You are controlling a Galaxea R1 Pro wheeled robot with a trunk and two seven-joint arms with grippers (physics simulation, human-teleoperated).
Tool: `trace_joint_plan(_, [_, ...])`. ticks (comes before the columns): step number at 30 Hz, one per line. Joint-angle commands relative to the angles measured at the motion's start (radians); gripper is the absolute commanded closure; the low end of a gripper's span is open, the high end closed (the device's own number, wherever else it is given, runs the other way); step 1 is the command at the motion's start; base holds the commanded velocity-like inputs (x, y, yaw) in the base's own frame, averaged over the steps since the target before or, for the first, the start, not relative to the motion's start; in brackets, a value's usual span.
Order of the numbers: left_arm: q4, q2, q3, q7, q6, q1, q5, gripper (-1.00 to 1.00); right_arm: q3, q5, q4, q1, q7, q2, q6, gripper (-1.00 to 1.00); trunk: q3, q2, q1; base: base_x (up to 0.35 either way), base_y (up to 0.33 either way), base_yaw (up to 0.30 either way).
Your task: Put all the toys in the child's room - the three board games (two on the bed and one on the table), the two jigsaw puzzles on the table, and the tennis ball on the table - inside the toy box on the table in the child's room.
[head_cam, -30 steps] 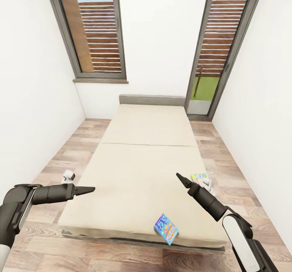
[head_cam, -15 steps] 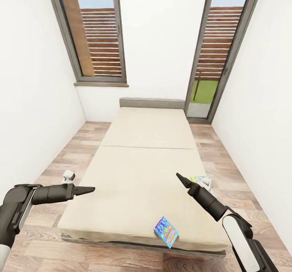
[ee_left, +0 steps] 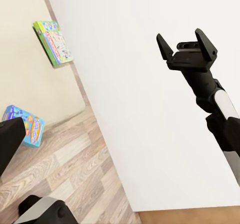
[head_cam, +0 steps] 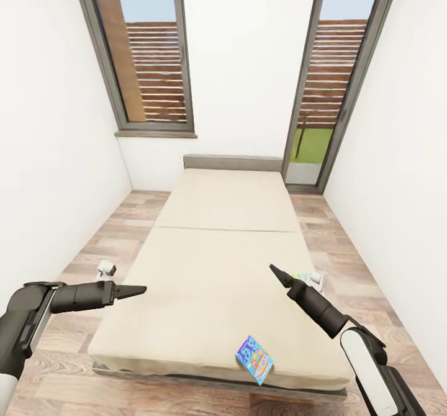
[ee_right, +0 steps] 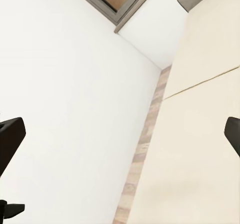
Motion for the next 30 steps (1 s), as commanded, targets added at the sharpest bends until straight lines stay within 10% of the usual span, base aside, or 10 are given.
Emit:
trace_joint_plan(1, [0.000, 0.000, 0.000, -0.005, 0.011, -0.001, -0.003, -1.00, -0.001, -0.009, 0.000, -0.001, 0.000, 0.000, 0.009, -1.00, 0.000, -0.002, 0.001, 0.000, 0.000, 0.000])
trace_joint_plan(30, [0.001, -0.001, 0.000, -0.005, 0.011, -0.001, -0.003, -1.00, -0.001, -0.008, 0.000, -0.001, 0.000, 0.000, 0.008, -1.00, 0.048, -0.002, 0.001, 0.000, 0.000, 0.000])
